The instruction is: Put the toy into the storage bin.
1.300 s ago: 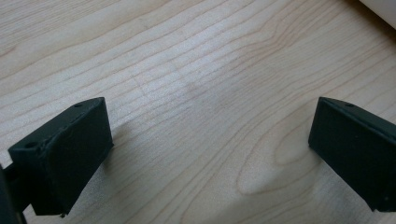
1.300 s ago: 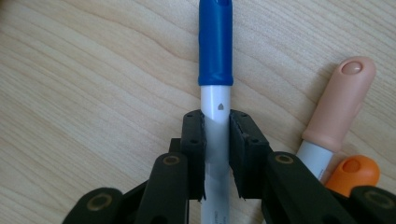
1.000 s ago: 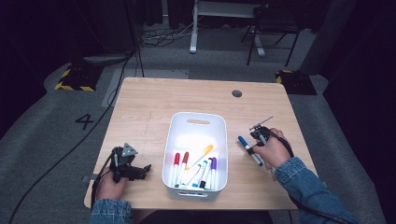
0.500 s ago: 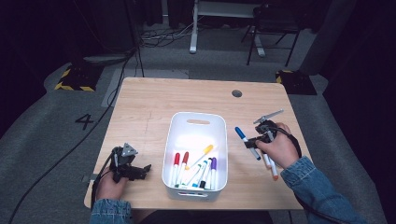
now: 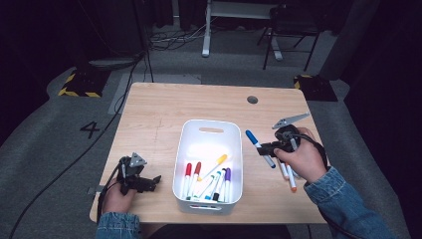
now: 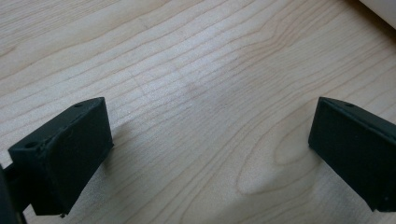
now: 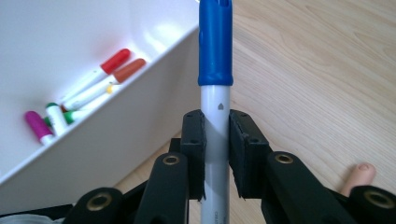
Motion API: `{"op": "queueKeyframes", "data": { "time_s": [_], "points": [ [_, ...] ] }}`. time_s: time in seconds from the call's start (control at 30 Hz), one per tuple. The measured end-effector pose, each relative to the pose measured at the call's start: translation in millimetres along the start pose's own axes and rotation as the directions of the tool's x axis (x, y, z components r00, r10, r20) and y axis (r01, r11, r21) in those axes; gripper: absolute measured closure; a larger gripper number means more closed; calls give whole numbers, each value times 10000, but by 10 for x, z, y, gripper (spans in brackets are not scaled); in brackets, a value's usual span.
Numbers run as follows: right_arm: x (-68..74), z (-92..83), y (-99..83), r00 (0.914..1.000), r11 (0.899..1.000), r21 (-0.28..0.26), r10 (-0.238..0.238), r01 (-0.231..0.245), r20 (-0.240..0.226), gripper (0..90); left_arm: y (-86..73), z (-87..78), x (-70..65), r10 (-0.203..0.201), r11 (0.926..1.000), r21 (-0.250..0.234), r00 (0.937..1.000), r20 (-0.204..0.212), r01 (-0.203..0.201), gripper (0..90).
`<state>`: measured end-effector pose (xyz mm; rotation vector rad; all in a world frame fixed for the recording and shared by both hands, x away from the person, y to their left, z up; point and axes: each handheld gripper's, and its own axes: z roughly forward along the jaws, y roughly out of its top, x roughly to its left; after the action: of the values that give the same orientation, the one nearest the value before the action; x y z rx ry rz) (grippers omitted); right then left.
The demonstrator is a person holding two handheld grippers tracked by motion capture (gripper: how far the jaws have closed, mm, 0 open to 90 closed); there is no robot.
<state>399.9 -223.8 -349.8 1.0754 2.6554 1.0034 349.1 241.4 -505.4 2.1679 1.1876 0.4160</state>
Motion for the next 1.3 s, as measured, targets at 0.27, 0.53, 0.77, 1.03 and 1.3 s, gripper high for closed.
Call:
{"op": "queueKeyframes", "data": {
  "time_s": [0.27, 0.53, 0.77, 1.03, 1.3],
  "points": [
    [228, -109, 124, 9972, 9976, -405, -584, 565, -467, 774, 0, 0, 0, -4, 10000, 3, 10000, -2, 4, 0],
    [490, -139, 222, 9907, 9923, -515, -1162, 1127, -708, 774, 0, 0, 0, -4, 10000, 1, 10000, -3, 4, 0],
    [627, -96, 286, 9845, 9883, -604, -1457, 1403, -972, 774, 0, 0, 0, -3, 10000, 4, 10000, -2, 3, 0],
    [748, -7, 362, 9776, 9844, -698, -1695, 1617, -1251, 775, 0, 0, 0, -1, 10000, 4, 10000, -3, 1, 0],
    [874, 68, 426, 9689, 9818, -740, -1851, 1750, -1639, 774, -8, -9, -6, -26, 10000, 57, 10000, 39, 25, 0]
  ]
}}
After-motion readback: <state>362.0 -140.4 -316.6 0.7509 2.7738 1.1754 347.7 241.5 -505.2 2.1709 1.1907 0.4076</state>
